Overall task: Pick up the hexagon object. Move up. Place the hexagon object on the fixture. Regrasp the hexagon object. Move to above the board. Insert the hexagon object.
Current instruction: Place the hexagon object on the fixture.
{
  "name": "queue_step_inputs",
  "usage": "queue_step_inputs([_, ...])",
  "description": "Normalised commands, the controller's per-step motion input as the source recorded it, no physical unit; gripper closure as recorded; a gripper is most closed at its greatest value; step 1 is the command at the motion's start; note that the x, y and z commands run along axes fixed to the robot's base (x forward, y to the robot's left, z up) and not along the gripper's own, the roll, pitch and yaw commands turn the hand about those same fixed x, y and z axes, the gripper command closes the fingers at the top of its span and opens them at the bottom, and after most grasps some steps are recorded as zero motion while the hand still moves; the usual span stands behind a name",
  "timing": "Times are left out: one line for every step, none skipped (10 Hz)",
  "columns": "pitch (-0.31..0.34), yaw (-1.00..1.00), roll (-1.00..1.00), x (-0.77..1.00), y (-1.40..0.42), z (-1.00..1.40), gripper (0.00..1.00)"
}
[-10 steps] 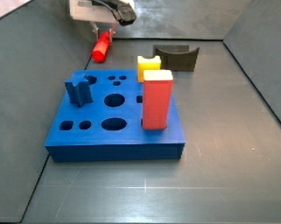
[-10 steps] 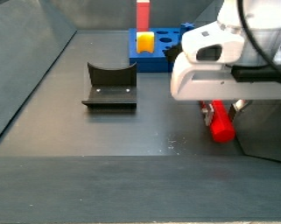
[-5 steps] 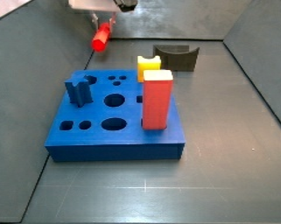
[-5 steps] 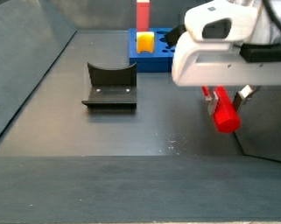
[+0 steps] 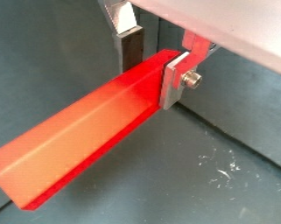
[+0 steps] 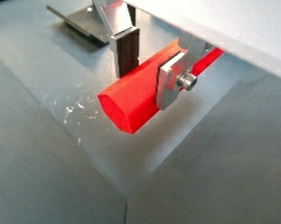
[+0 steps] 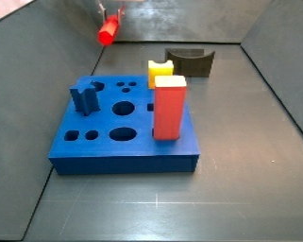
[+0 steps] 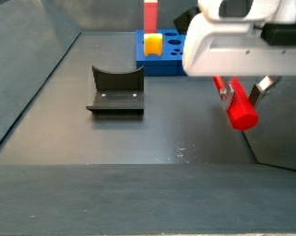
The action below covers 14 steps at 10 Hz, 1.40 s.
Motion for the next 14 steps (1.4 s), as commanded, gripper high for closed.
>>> queue_step_inputs([0.042, -0.02, 0.04, -0.02, 0.00, 1.00, 1.00])
queue_step_inputs([0.052, -0.02, 0.05, -0.03, 0.00, 1.00, 1.00])
queue_step_inputs([0.055, -0.02, 0.06, -0.03, 0.00, 1.00, 1.00])
queue_step_inputs([0.066, -0.01, 0.07, -0.03, 0.00, 1.00, 1.00])
queue_step_inputs([0.071, -0.01, 0.08, -0.03, 0.00, 0.93, 1.00])
queue_step_inputs([0.079, 0.01, 0.09, -0.02, 0.00, 0.79, 1.00])
queue_step_inputs([0.084, 0.01, 0.08, -0.01, 0.00, 0.68, 1.00])
queue_step_inputs([0.094, 0.02, 0.09, -0.01, 0.01, 0.54, 1.00])
queue_step_inputs([0.098, 0.02, 0.09, -0.01, 0.00, 0.47, 1.00])
queue_step_inputs([0.102, 0.02, 0.09, 0.00, 0.01, 0.33, 1.00])
queue_step_inputs([0.104, 0.02, 0.09, 0.00, 0.01, 0.22, 1.00])
queue_step_inputs([-0.146, 0.16, 0.00, 1.00, -0.51, 0.17, 1.00])
queue_step_inputs([-0.127, 0.15, -0.01, 1.00, -0.51, 0.14, 1.00])
queue_step_inputs([-0.103, 0.11, -0.03, 1.00, -0.48, 0.13, 1.00])
